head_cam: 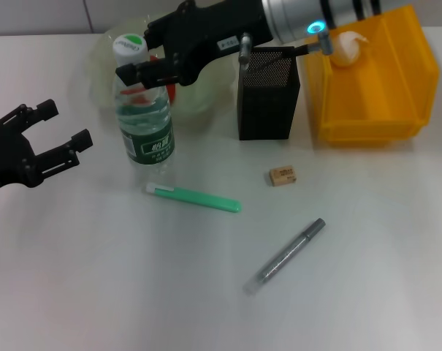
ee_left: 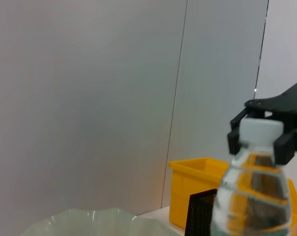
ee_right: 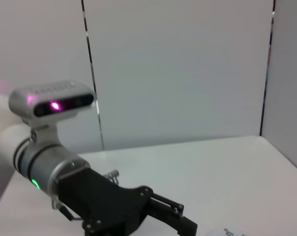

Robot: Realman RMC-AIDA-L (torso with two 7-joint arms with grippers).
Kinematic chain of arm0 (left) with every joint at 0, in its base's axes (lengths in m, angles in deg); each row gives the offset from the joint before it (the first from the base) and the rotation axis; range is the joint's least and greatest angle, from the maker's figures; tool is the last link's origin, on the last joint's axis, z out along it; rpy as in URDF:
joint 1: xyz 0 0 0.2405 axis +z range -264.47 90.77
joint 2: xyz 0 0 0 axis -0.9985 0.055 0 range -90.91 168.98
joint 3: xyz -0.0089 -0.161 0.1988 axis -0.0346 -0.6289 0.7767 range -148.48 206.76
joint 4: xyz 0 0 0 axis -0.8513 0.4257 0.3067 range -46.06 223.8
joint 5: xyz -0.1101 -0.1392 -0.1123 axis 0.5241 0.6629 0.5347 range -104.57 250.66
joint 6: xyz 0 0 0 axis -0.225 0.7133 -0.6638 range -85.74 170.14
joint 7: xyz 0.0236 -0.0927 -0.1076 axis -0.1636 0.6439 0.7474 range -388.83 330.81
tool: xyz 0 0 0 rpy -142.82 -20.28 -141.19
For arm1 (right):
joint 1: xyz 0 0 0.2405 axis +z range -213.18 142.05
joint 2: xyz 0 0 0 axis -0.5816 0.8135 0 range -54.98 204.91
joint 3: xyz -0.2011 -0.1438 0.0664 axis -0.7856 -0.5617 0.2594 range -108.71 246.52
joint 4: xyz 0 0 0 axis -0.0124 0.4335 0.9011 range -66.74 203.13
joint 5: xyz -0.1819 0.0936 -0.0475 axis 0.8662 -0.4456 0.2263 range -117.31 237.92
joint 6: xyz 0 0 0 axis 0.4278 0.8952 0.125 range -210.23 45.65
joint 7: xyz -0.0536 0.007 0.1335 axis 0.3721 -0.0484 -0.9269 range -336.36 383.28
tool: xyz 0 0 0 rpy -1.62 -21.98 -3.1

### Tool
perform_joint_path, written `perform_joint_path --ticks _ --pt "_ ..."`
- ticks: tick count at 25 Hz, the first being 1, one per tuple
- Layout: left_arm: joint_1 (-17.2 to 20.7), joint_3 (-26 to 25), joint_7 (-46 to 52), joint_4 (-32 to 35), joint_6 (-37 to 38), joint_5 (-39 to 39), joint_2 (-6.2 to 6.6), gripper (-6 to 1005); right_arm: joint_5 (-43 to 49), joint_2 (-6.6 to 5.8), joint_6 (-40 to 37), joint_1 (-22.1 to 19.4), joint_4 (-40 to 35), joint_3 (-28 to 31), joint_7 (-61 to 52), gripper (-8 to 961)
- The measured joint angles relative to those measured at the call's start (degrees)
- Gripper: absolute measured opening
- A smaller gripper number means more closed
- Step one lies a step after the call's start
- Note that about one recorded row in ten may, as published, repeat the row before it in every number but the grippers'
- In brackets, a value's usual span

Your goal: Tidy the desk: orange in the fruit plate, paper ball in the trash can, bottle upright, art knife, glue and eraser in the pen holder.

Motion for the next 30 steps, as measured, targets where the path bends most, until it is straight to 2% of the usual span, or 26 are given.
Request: perform_joint_path --ticks 6,11,22,30 --pt "-0.1 -0.3 -2.0 -0.2 -0.3 0.0 -1.14 860 -5.4 0.11 6.8 0.6 3.0 -6.2 1.5 537" --pt "-0.3 -0.3 -2.1 -0.2 -2.7 0.0 -1.86 860 -5.8 0.14 8.4 0.5 3.7 -7.0 1.5 540" --pt "0.6 0.0 -1.7 -0.2 -2.4 -0.3 -1.21 860 -5.9 0.03 8.8 0.1 4.4 -6.7 1.6 546" --pt "0.7 0.2 -1.9 -0.3 -2.3 -0.5 -1.71 860 -5.9 0.12 8.9 0.0 5.5 -7.0 3.1 551"
